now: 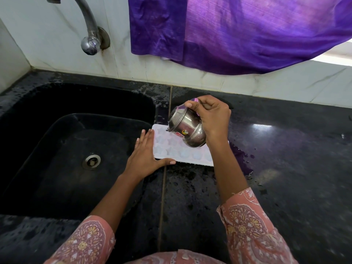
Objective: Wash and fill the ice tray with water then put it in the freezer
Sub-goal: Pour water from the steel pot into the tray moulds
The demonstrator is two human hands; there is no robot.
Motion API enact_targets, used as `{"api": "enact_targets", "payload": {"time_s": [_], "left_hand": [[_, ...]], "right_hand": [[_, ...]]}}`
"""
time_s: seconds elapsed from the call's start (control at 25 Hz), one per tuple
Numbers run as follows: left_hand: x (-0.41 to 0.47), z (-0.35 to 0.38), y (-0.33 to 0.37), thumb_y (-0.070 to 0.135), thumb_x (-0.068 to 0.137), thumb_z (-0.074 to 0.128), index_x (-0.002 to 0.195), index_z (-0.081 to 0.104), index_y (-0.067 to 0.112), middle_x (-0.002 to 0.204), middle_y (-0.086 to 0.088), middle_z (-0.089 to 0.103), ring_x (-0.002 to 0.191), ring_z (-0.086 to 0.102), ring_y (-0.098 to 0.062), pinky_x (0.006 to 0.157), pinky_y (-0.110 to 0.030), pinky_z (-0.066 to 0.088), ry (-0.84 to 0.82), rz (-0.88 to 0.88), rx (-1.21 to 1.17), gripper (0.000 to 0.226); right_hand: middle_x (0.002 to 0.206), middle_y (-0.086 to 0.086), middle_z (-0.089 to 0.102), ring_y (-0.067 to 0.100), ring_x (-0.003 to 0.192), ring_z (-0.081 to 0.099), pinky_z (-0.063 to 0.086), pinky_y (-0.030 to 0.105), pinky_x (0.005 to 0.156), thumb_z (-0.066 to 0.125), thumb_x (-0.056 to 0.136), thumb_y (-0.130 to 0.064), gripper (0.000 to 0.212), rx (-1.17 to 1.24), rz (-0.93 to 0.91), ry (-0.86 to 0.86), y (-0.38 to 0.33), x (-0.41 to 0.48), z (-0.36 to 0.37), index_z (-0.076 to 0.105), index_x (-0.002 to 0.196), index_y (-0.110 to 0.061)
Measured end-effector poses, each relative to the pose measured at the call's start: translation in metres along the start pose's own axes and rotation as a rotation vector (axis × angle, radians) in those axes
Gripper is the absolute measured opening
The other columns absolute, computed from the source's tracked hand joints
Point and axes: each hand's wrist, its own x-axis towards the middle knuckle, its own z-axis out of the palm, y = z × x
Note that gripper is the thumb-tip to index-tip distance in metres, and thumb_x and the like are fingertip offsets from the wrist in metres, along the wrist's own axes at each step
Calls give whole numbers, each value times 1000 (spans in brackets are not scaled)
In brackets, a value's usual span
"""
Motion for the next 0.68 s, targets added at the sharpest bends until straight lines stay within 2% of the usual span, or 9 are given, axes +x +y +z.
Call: {"api": "enact_targets", "payload": {"time_s": [0.24, 0.36, 0.52, 0.68], "left_hand": [[1, 0, -1, 76, 55, 52, 150, -1, 9, 159, -1, -2, 144, -14, -10, 114, -27, -9, -6, -6, 7, 127], [1, 1, -1, 77, 54, 51, 150, 0, 9, 159, -2, -2, 144, -14, -11, 113, -27, -9, 1, -1, 12, 128], [1, 1, -2, 75, 57, 55, 150, 0, 10, 159, -1, -1, 144, -14, -10, 114, -28, -8, 2, 1, 3, 126], [1, 1, -1, 77, 54, 52, 150, 0, 10, 159, -1, -1, 144, -13, -10, 114, -28, -8, 10, 3, -4, 128]], "right_hand": [[55, -21, 65, -7, 60, 62, 52, 20, 67, 76, 73, -9, 8, 10, -5, -8, -3, 1, 0, 69, 71, -9], [55, -22, 64, -8, 61, 62, 52, 23, 70, 77, 72, -10, 8, 1, -5, -14, -4, 2, 0, 69, 72, -7], [54, -23, 64, -8, 62, 62, 52, 19, 69, 77, 72, -9, 8, -4, -10, -17, -5, 3, 2, 69, 73, -7], [55, -21, 65, -5, 63, 63, 53, 24, 70, 78, 71, -12, 10, -8, -10, -21, -6, 4, 3, 68, 70, -13]]}}
